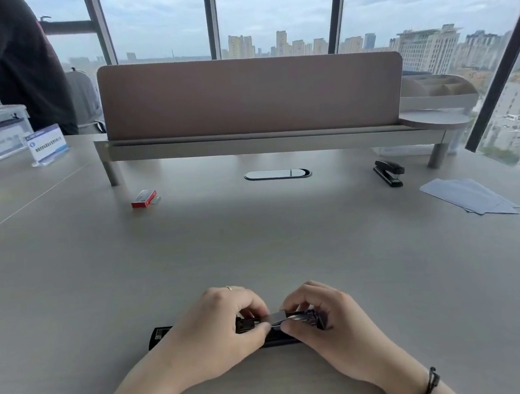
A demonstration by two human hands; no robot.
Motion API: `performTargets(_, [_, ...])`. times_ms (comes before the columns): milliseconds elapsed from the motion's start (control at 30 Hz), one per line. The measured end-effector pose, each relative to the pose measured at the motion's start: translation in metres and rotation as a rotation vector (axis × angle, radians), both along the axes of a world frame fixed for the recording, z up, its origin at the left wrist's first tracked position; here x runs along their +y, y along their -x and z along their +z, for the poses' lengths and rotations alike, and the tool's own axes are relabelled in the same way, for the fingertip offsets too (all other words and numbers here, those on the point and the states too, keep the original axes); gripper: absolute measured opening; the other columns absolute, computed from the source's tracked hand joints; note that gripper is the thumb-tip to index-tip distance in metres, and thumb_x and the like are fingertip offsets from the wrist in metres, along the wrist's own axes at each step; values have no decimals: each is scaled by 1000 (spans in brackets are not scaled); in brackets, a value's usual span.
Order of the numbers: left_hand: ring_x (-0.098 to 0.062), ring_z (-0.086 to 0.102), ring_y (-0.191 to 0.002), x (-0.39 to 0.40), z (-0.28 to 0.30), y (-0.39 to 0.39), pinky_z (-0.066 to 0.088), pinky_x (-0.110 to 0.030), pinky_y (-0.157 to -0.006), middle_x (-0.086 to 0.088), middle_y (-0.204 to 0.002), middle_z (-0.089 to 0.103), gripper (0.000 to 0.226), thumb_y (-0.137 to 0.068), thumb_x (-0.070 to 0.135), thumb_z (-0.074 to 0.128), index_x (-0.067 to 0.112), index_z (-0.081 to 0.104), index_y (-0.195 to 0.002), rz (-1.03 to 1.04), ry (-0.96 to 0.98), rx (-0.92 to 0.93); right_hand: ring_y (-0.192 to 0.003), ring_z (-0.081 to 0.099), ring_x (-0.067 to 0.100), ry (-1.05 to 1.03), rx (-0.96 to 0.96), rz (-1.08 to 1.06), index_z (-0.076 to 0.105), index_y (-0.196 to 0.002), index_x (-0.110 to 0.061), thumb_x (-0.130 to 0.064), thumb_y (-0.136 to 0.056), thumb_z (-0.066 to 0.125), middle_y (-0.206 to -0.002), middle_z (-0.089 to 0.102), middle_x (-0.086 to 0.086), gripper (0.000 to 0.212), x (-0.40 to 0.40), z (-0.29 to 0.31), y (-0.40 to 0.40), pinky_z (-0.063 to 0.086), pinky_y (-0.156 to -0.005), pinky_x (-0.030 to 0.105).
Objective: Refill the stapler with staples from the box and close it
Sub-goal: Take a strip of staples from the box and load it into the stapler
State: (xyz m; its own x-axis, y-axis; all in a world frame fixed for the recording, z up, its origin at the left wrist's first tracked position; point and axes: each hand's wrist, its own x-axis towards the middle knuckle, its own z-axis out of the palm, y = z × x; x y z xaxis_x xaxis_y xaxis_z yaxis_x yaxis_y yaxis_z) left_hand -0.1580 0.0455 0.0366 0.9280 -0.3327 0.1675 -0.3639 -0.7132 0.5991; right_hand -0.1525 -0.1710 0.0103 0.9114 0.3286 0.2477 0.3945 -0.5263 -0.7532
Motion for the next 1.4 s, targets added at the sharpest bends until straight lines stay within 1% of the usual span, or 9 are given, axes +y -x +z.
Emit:
performTargets(333, [1, 62, -84, 2, -1, 2, 43, -8, -66, 16, -85, 71, 11, -82, 36, 70, 34, 75, -91, -4, -9, -1, -91, 66, 6, 15, 7, -6, 70, -91, -31, -36, -80, 72, -91, 71, -13, 13, 0, -1, -1, 51, -79, 20])
performTargets(567, [0, 62, -83, 6, -2, 2, 47, -13, -70, 17, -83, 71, 10, -82, 37, 69, 35, 74, -90, 0, -27, -16, -91, 66, 6, 40, 10, -13, 71, -92, -33, -35, -79, 73, -92, 70, -13, 13, 0, -1, 0, 50, -78, 18])
performTargets(700, [-3, 61, -79, 9, -2, 6, 49, -19, -68, 16, -78, 68, 7, -82, 40, 69, 34, 70, -86, 25, -60, -68, -94, 59, 3, 181, -19, 14, 67, -100, -38, -46, -77, 67, -94, 64, -15, 25, 1, -4, -1, 46, -77, 16])
performTargets(800, [-2, 59, -76, 13, -3, 8, 51, -24, -69, 17, -79, 66, 15, -79, 51, 62, 36, 63, -85, 28, -119, -106, -95, 58, 2, 210, -23, 16, 67, -103, -37, -48, -76, 66, -94, 64, -16, 29, 1, -4, -1, 45, -77, 14])
performTargets(933, [1, 59, -78, 15, -2, 11, 51, -22, -71, 22, -87, 66, 24, -78, 58, 52, 37, 62, -86, 21, -182, -117, -94, 59, 1, 197, -12, 3, 68, -101, -37, -43, -76, 71, -92, 65, -17, 26, 0, -2, 0, 43, -76, 11])
performTargets(1067, [3, 59, -81, 12, 1, 12, 51, -20, -73, 24, -92, 66, 20, -82, 55, 53, 39, 63, -89, 6, -206, -124, -95, 60, 1, 178, 17, -23, 67, -102, -38, -42, -74, 75, -94, 69, -18, 30, 0, -1, 1, 46, -80, 14])
performTargets(1200, [4, 56, -82, 2, 3, 12, 44, -13, -72, 21, -97, 67, 16, -86, 49, 57, 39, 64, -96, -35, -235, -134, -95, 64, -3, 148, 82, -59, 63, -105, -44, -42, -71, 79, -97, 72, -20, 37, 0, 0, 0, 49, -82, 15])
performTargets(1300, [1, 58, -88, -6, 4, 11, 49, -21, -80, 19, -99, 67, 17, -88, 47, 55, 38, 64, -98, -59, -245, -139, -89, 67, 0, 112, 110, -67, 62, -108, -43, -41, -69, 80, -98, 74, -19, 43, -1, 0, -2, 53, -82, 24])
performTargets(1400, [0, 59, -90, -14, 4, 9, 51, -24, -81, 18, -100, 67, 18, -89, 45, 54, 38, 64, -101, -75, -249, -146, -83, 69, 3, 87, 122, -72, 59, -108, -43, -41, -68, 82, -96, 75, -19, 47, -1, -1, -2, 55, -80, 27])
